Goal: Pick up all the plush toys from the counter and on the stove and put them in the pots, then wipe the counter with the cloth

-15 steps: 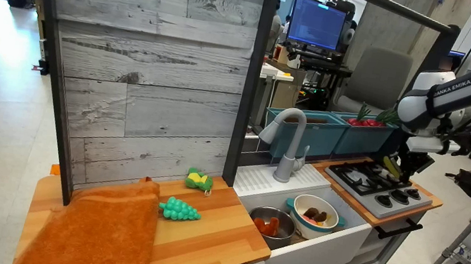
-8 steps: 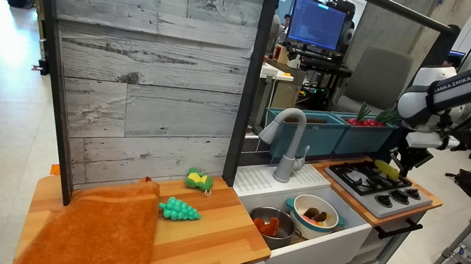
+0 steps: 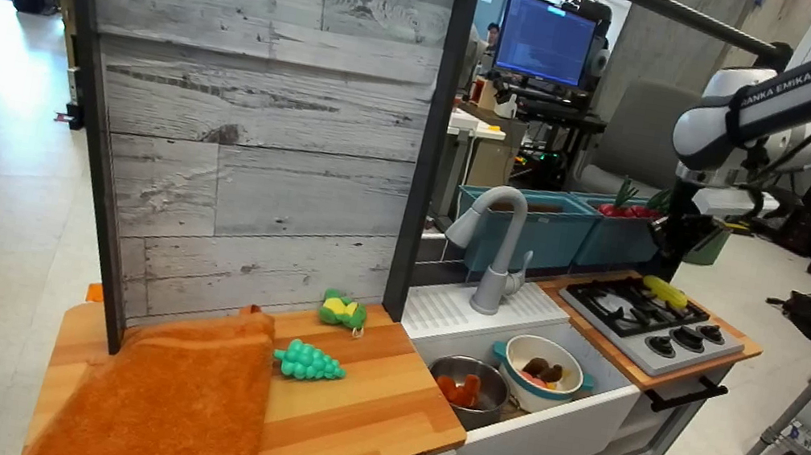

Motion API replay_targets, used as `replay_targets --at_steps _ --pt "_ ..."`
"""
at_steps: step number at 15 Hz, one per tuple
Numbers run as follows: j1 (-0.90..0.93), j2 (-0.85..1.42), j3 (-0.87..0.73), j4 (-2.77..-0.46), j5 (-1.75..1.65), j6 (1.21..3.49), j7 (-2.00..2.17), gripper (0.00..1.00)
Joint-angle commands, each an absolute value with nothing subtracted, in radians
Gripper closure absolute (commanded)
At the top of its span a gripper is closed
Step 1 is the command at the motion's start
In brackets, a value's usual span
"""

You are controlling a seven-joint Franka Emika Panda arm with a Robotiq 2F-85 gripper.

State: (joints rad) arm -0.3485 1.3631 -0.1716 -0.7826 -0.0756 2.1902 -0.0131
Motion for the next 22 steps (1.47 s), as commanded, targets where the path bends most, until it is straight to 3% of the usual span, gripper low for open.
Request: replay_targets --at_steps 1,10,11,12,13,16,17,19,22 --pt "-0.313 1.180 -0.112 -1.021 -0.078 2.169 -0.165 0.99" --pt "-0.146 0.889 -0.058 -1.428 -0.138 1.980 -0.324 1.00" --pt "-0.108 0.856 -0.071 -1.480 -0.164 1.943 -0.290 0.74" --pt "-0.154 0.965 -0.059 -1.330 -0.128 1.977 -0.295 0.72" --pt "-0.137 0.947 -0.057 -1.356 -0.134 1.970 -0.285 0.91" --pt "-0.140 0.955 -0.059 -1.348 -0.133 1.973 -0.282 0.72" --pt "-0.147 0.957 -0.060 -1.347 -0.133 1.974 -0.283 0.47" --pt "-0.149 0.990 -0.070 -1.346 -0.139 2.088 -0.250 0.41" --pt "-0.087 1.000 -0.078 -1.385 -0.199 2.274 -0.236 0.17"
